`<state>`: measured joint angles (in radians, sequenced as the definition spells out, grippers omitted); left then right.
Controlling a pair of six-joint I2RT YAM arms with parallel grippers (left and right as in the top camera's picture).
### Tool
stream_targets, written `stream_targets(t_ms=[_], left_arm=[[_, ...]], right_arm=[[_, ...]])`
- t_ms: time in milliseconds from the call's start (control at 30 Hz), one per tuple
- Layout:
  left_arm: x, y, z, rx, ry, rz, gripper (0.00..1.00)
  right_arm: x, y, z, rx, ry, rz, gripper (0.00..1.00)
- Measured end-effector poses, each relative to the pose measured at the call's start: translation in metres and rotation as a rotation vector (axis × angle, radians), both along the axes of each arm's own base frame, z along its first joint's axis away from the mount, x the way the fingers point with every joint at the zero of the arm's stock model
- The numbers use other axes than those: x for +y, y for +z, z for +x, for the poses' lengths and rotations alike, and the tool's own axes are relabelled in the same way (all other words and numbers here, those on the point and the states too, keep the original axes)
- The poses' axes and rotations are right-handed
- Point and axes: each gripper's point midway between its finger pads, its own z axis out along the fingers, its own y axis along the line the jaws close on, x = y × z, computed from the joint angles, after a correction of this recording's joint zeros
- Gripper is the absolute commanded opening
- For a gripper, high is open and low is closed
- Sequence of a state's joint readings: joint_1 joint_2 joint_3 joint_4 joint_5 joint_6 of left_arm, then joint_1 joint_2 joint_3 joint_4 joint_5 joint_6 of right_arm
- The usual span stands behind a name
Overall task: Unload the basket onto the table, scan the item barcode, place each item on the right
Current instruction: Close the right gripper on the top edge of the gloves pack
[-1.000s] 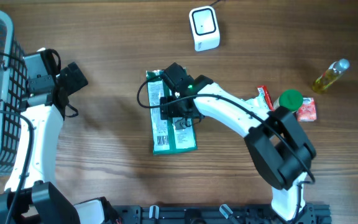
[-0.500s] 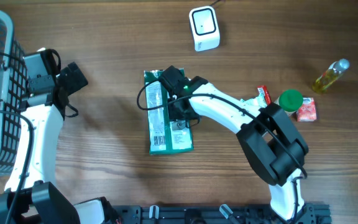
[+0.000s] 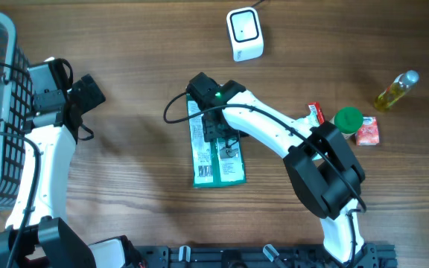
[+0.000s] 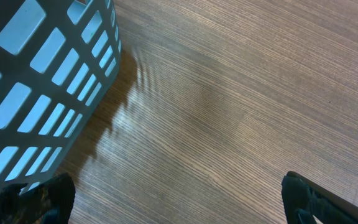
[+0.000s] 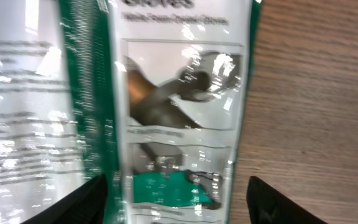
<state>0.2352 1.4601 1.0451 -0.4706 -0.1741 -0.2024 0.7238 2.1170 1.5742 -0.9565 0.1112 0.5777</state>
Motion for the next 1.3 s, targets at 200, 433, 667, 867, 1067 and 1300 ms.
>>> stream_targets(t_ms=[200, 433, 667, 867, 1067, 1300], left_arm=[[0.0, 0.0, 0.0, 0.0, 0.0, 0.0, 1.0], [0.0, 0.0, 0.0, 0.0, 0.0, 0.0, 1.0], [0.0, 0.0, 0.0, 0.0, 0.0, 0.0, 1.0], [0.0, 0.0, 0.0, 0.0, 0.0, 0.0, 1.0], [0.0, 0.0, 0.0, 0.0, 0.0, 0.0, 1.0], [0.0, 0.0, 0.0, 0.0, 0.0, 0.0, 1.0]], right_arm=[[0.007, 0.001, -0.001, 0.014, 0.001, 0.037, 0.77], [0.008, -0.011, 0.001, -0.004, -0.008, 0.059, 0.77], [0.005, -0.022, -0.005, 0.017, -0.036, 0.092, 0.72], [-0.001, -0.017, -0.012, 0.057, -0.039, 0.065, 0.77], [-0.003, -0.011, -0.009, 0.06, -0.039, 0.062, 0.8], [-0.005, -0.019, -0.013, 0.067, -0.041, 0.06, 0.81]])
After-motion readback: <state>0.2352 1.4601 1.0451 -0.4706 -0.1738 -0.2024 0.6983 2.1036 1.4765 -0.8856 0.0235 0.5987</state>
